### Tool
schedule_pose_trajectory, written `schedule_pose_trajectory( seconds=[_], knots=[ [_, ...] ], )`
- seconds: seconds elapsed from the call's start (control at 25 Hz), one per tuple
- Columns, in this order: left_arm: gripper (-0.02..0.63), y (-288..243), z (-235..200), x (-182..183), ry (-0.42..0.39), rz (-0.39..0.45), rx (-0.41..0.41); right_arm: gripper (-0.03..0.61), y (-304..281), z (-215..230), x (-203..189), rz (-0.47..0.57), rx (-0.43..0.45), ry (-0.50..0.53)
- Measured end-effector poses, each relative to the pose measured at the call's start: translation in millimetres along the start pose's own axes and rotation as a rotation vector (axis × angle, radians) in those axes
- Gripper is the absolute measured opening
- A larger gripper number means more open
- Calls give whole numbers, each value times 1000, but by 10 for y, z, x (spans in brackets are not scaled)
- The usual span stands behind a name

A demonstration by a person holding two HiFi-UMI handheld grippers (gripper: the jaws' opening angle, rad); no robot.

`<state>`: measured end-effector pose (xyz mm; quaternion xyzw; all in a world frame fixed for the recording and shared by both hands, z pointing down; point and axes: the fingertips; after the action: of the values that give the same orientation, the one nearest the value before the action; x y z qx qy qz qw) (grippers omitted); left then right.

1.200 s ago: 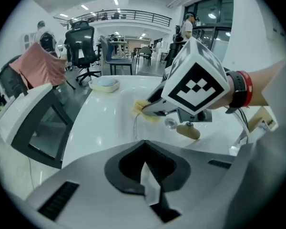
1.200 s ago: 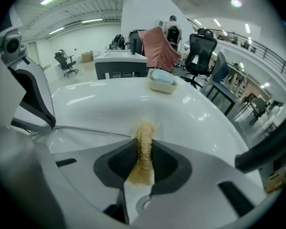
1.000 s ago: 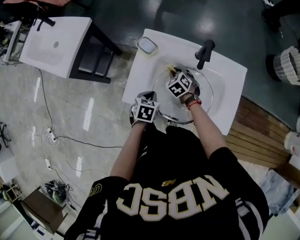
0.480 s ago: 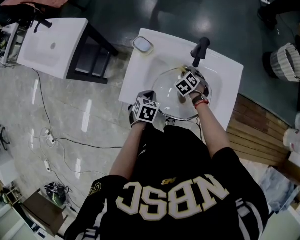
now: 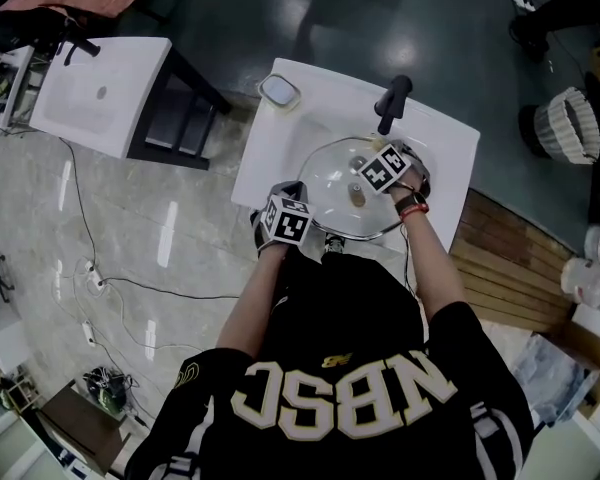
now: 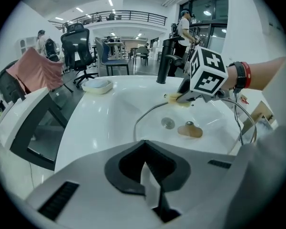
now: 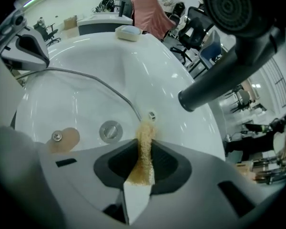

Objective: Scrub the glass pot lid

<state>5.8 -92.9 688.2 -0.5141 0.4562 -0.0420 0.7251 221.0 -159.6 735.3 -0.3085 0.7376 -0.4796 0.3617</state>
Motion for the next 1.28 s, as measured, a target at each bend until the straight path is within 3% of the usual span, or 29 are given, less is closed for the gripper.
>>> schedule_pose_trajectory(
  seconds=[0.28,0.4,0.52,0.68,0.88,1.28],
  knots=[
    [14,-5,10,7,4,8,7,84,176,12,-188,-73,9,79],
    [14,3,10,8,7,12,8,83,253,67,-321,-93,27,67],
    [14,2,-2,18,8,17,13,83,390,88,-446,-147,106,52],
    [14,-17,-7,8,14,23,19,81,669,-34,-626,-215,280,20],
    [14,-18,-21,9,31,35,22,80,1009,-496,-646,-182,526,82],
    [14,-26,-29,14,51,51,10,77,1268,-820,-703,-172,566,198]
  ],
)
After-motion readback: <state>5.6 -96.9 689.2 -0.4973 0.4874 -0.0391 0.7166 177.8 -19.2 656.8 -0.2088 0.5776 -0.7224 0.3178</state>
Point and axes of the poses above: the fingertips, and each gripper's own axes: y backward along the fingers, z to its right, x out of its top, and after that the axes turned 14 degrees about -y, right-handed
